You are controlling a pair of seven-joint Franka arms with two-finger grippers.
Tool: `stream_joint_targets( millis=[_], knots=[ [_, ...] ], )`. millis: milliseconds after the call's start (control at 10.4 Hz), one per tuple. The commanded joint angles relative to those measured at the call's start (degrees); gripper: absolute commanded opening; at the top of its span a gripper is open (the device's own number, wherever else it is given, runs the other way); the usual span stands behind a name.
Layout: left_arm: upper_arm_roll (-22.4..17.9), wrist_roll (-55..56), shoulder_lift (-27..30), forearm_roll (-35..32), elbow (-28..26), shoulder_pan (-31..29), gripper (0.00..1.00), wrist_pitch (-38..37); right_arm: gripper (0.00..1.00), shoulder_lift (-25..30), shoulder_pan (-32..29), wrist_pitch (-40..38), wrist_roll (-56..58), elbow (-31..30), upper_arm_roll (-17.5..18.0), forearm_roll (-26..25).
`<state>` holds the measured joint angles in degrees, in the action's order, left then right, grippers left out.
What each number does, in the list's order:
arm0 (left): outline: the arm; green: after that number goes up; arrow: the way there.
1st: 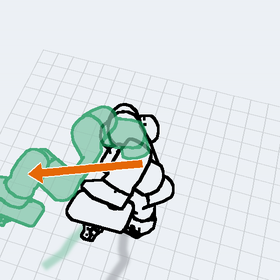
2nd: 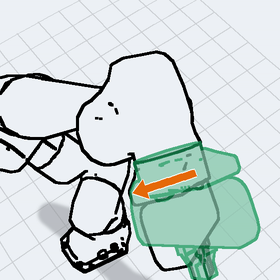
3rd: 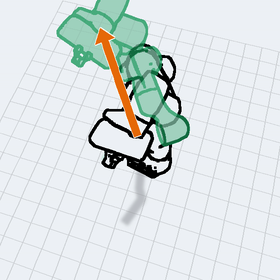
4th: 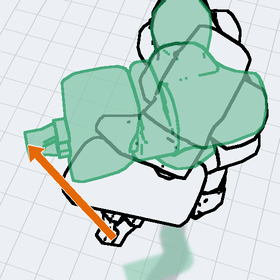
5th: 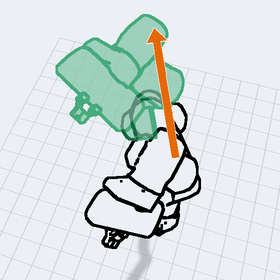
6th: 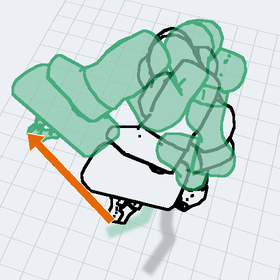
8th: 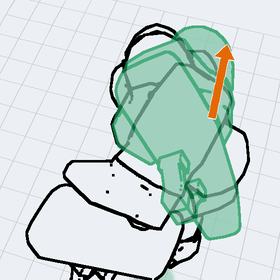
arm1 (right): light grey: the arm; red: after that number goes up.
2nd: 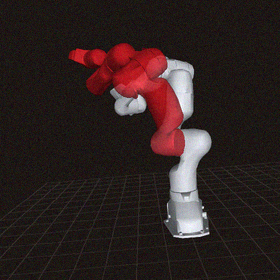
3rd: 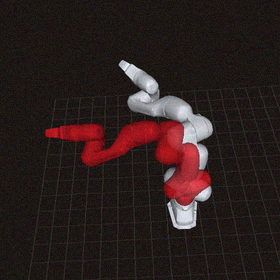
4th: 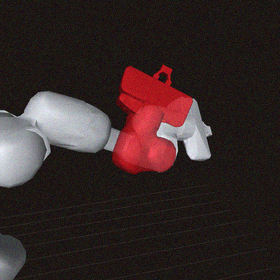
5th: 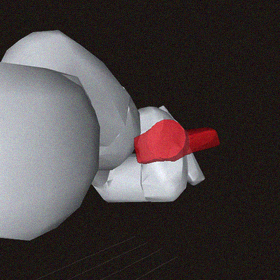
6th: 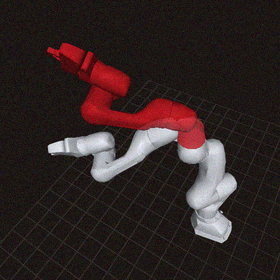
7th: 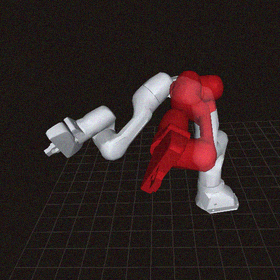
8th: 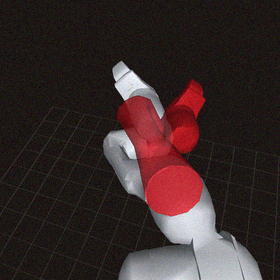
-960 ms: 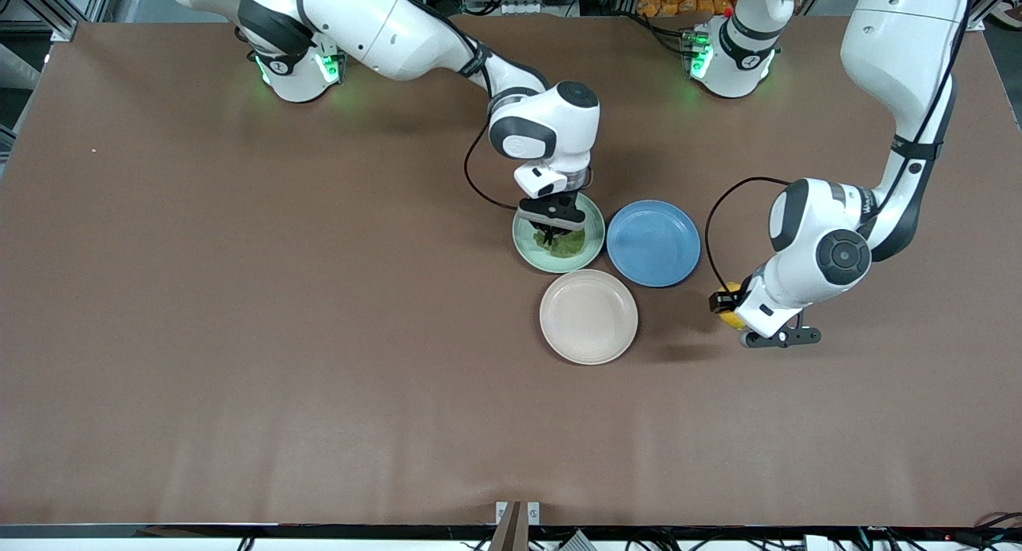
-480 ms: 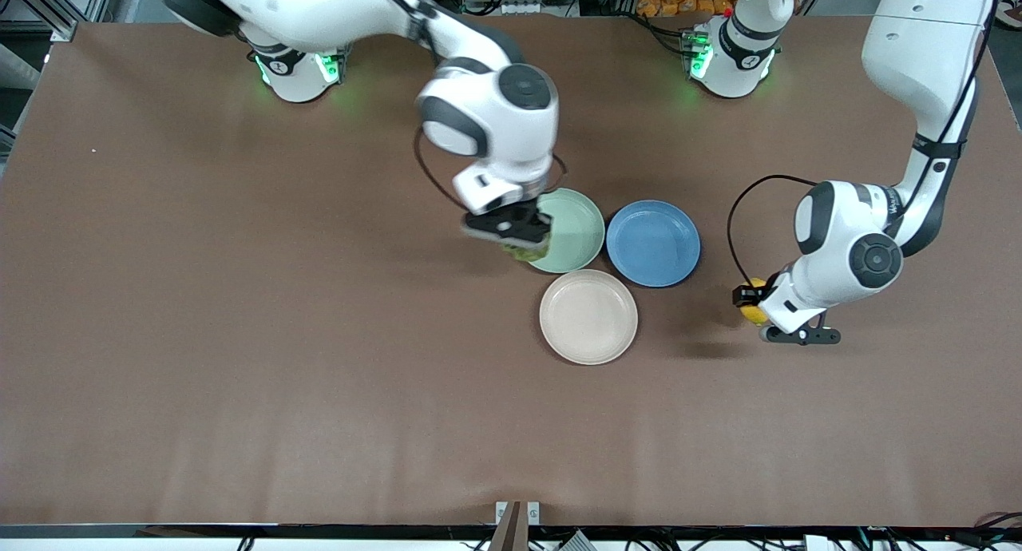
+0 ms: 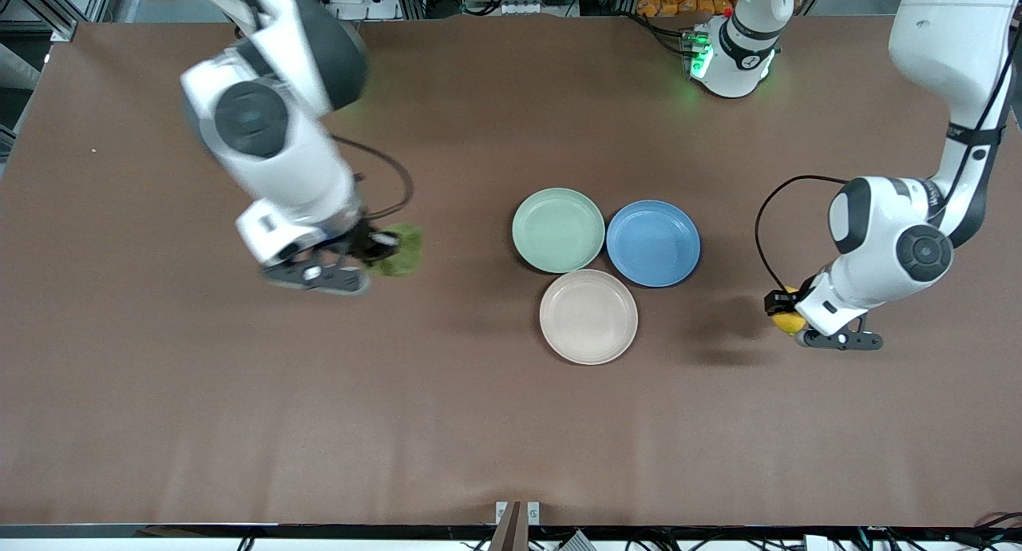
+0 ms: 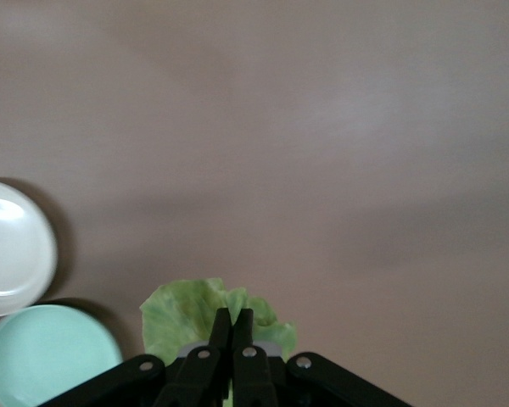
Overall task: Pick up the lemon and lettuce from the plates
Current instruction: 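Carry the lemon beside the plates while the right gripper carries lettuce away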
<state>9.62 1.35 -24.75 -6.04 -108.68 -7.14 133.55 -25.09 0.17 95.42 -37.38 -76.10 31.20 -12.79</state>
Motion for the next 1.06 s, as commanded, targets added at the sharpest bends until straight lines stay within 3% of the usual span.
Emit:
stream_joint_targets(
  millis=[0, 384, 480, 672, 960],
  knots=[
    [0.22, 2.43, 1.99, -3.87, -1.71, 0.02, 0.00, -0.31, 0.00, 4.17, -0.79, -1.29, 13.95, -3.44, -9.02, 4.62],
    [0.22, 2.69, -1.26, -5.73, -1.89, 0.20, 0.00, -0.40, 0.00, 4.35, -2.19, -0.51, 27.95, -8.17, -17.38, 4.71],
    [0.22, 2.69, -1.79, -5.82, -1.80, 0.29, 0.45, -0.48, 0.00, 3.83, -3.15, 0.46, 31.37, -10.01, -19.23, 4.71],
    [0.31, 2.87, -2.50, -5.91, -1.37, 0.46, 1.00, -0.48, 0.00, 3.91, -3.86, 9.90, 34.39, -19.12, -22.05, 4.79],
    [0.57, 2.43, -1.98, -6.09, -0.39, 0.72, 1.00, -0.48, 0.00, 2.51, -4.39, 28.18, 34.31, -31.88, -23.46, 5.49]
  ],
)
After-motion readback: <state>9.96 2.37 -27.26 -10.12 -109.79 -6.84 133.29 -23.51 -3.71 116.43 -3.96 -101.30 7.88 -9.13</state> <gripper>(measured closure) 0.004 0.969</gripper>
